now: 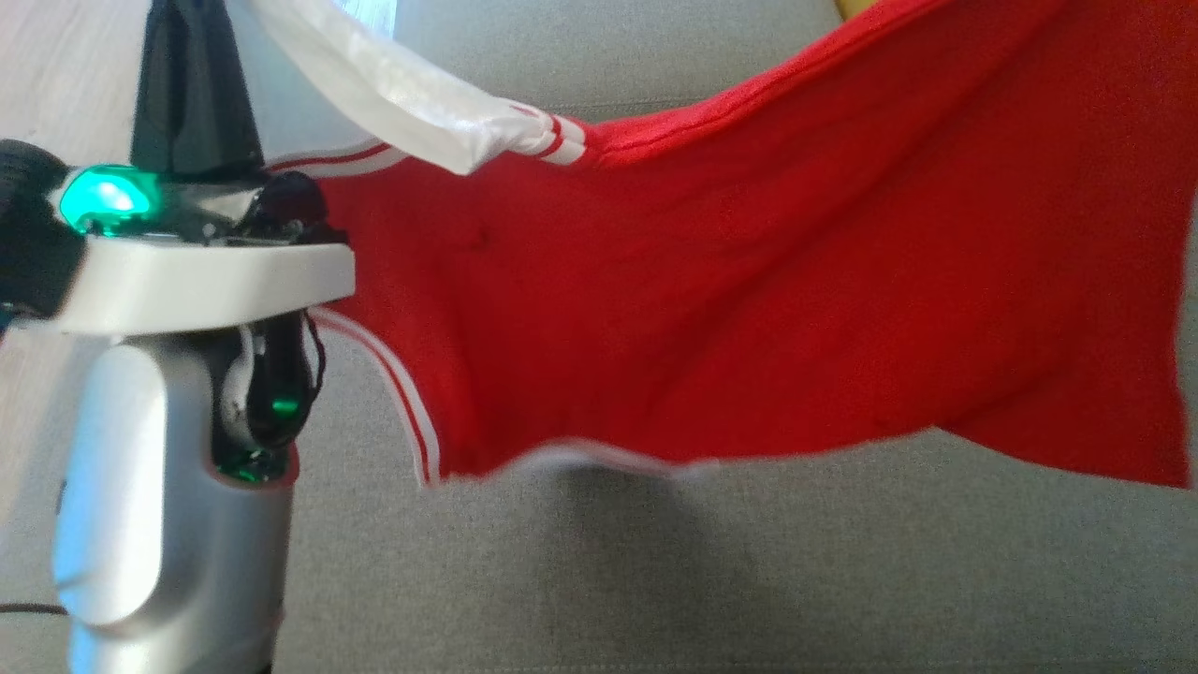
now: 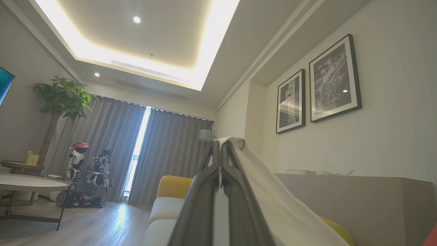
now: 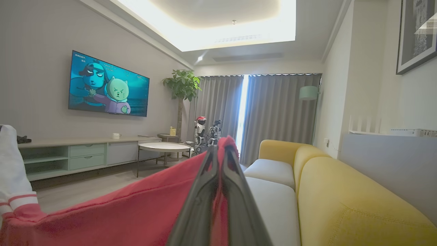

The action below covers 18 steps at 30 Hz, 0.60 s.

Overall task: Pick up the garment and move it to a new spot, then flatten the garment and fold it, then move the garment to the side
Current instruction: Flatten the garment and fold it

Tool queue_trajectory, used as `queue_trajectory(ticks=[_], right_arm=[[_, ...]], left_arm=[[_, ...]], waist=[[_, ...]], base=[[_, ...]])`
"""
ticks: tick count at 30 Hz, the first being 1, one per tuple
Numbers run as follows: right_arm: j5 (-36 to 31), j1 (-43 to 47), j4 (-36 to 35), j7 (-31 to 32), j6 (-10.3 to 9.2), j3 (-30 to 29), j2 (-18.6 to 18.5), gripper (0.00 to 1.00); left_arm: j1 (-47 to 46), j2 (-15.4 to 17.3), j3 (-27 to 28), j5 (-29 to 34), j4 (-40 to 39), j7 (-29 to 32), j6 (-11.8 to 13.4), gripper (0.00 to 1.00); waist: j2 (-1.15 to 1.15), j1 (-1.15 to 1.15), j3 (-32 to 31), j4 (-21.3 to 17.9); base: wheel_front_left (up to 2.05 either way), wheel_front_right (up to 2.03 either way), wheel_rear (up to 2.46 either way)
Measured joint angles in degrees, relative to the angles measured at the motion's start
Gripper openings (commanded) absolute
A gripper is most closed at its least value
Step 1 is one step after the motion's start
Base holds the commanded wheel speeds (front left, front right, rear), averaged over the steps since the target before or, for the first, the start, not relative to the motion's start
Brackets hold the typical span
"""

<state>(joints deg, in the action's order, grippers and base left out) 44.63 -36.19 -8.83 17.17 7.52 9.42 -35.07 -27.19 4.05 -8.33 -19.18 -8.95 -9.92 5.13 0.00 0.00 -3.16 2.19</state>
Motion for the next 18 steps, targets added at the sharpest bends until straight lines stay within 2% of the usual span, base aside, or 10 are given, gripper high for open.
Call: queue_trajectory(ticks=[8,11,14,18], right_arm=[[0.7,2.4,-2.9,8.2,0.00,-4.1,0.7,0.00],[0.7,1.3,-0.9,10.4,0.00,-3.6,3.3,0.00],[-0.3,-4.9,3.1,11.6,0.00,-1.7,4.8,0.00],[-4.3,-20.6,11.6,9.2,0.00,2.1,7.2,0.00]], left_arm=[[-1.0,2.5,0.5,-0.2,-3.9,6.3,0.8,0.00],[-4.7,3.4,0.5,-0.9,-1.4,8.6,-0.1,0.00],[-11.7,4.2,1.4,-2.3,3.5,10.1,-1.4,0.00],[-25.4,7.3,1.9,-1.1,14.4,9.6,-3.6,0.00]], waist=[[0.00,0.00,0.9,-0.2],[0.00,0.00,3.0,-0.2],[0.00,0.00,6.5,-0.3],[0.00,0.00,12.4,-0.3]], base=[[0.00,0.00,0.00],[0.00,0.00,0.00],[0.00,0.00,0.00],[0.00,0.00,0.00]])
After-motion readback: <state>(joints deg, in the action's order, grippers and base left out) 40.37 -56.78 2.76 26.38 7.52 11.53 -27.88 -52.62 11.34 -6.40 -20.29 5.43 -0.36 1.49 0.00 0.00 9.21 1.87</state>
